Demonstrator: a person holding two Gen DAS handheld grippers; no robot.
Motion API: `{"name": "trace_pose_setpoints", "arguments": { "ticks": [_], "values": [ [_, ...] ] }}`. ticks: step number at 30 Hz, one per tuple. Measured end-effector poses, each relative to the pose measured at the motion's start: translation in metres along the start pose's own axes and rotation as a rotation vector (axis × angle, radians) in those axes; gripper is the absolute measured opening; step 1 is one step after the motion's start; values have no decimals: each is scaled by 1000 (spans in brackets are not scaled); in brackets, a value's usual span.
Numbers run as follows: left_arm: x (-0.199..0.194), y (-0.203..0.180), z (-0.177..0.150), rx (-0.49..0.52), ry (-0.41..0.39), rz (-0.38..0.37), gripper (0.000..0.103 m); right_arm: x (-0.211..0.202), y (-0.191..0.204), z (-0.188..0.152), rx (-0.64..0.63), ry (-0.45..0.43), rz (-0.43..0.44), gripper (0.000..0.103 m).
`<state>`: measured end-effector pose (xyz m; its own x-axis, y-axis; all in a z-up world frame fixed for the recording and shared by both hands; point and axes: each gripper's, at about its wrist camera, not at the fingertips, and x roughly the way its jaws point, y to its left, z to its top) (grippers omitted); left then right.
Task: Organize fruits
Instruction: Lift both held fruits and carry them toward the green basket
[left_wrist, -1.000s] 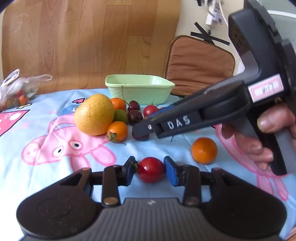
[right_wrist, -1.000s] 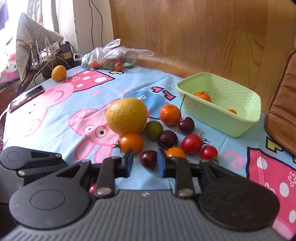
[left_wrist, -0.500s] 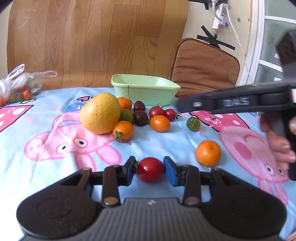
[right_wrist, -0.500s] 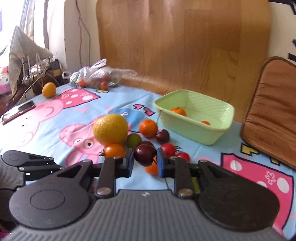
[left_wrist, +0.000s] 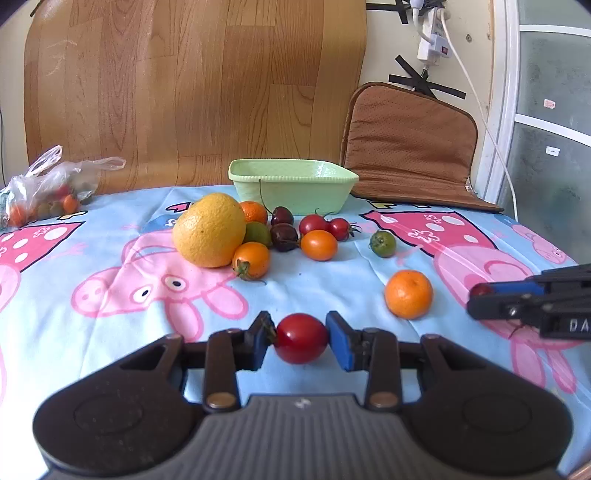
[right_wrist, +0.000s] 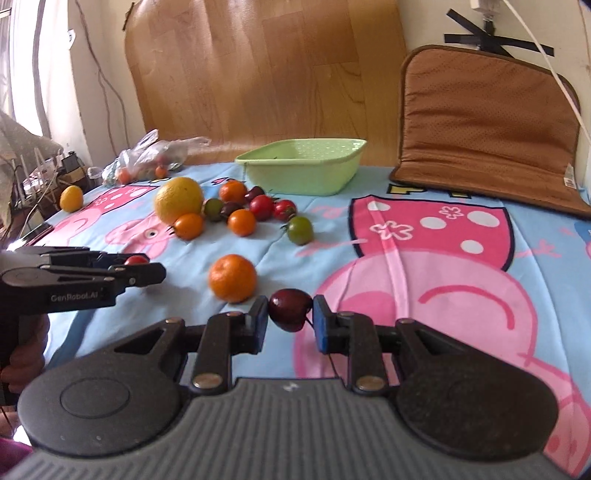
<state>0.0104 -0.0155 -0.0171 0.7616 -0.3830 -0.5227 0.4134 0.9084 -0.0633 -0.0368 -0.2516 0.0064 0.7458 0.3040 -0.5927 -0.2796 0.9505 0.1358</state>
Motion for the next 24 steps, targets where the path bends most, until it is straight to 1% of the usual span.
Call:
{"name": "trace_pose_setpoints", "arguments": {
  "ticks": [4,6,8,11,24],
  "values": [
    [-9,5,-7,-15,-4,17,33,9,23,-3,-52,30,88,28],
    [-9,10,-12,-34,8,31,33,14,32,-4,-73,41,107,28],
    [-10,13,-17,-38,-8,30,33,18,38,-6,-84,48,107,28],
    [-10,11,-20,-14,-26,36,34,21,39,-9,-78,49,98,28],
    [-10,14,-21,-30,-34,17,33,20,40,-10,-76,41,91,28]
  ]
}}
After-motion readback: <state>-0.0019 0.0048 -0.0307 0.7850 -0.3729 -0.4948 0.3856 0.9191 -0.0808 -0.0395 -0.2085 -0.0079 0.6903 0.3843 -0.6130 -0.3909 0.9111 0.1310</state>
